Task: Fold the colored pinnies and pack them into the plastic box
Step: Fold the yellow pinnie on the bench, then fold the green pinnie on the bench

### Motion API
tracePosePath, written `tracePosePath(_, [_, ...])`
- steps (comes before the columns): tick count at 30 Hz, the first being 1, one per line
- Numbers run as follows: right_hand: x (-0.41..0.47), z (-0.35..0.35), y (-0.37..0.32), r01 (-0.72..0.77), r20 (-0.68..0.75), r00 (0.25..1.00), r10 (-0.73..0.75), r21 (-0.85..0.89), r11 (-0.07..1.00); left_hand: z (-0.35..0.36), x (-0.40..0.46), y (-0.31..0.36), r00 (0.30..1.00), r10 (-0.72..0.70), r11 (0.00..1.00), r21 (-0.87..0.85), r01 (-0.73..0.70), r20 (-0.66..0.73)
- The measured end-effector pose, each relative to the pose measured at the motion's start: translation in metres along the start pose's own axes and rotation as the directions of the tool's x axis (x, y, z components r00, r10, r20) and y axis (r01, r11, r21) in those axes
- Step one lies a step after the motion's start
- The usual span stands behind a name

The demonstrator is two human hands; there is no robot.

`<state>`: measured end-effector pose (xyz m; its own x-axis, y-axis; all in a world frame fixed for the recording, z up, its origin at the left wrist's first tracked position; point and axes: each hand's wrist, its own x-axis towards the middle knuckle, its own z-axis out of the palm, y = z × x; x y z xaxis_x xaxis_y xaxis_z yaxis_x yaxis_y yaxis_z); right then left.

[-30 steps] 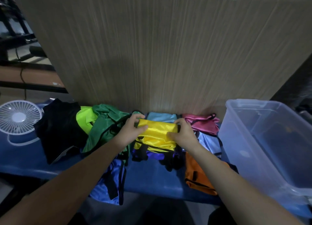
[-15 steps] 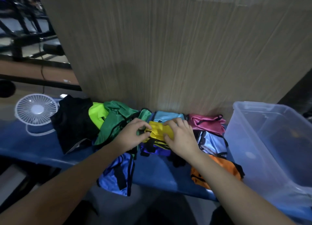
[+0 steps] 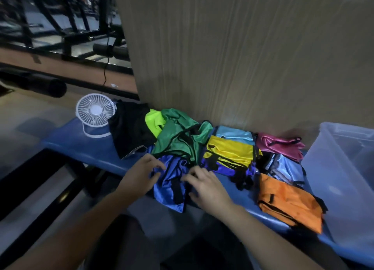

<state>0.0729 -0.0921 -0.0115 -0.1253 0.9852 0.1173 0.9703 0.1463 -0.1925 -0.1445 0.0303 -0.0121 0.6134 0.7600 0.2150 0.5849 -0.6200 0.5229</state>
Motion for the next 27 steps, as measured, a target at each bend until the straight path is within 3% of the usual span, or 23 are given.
tracePosePath(3, [0.001, 0.013, -0.010, -0.019, 0.031, 0.999, 0.019, -0.005, 1.000, 0.007, -0.007, -0.006, 0.995, -0.069, 0.998, -0.007, 0.070, 0.068])
tracePosePath(11, [0.009, 0.021, -0.017, -0.018, 0.007, 1.000, 0.019, -0.124, 0.992, 0.019, -0.007, -0.008, 0.996, -0.079, 0.993, -0.083, 0.083, 0.049])
tracePosePath(18, [0.025, -0.009, -0.013, -0.116, 0.040, 0.993, 0.111, 0.168, 0.979, 0.005, 0.013, -0.009, 0.979, -0.158, 0.987, -0.038, 0.154, -0.130])
tracePosePath(23, [0.044, -0.017, -0.008, -0.171, -0.103, 0.976, 0.192, 0.187, 0.967, -0.004, 0.038, -0.012, 0.968, -0.092, 0.988, 0.103, 0.119, -0.233])
tracePosePath(27, [0.060, -0.016, -0.006, -0.215, -0.116, 0.962, 0.245, 0.225, 0.950, -0.004, 0.056, -0.019, 0.967, -0.092, 0.978, 0.160, 0.132, -0.237])
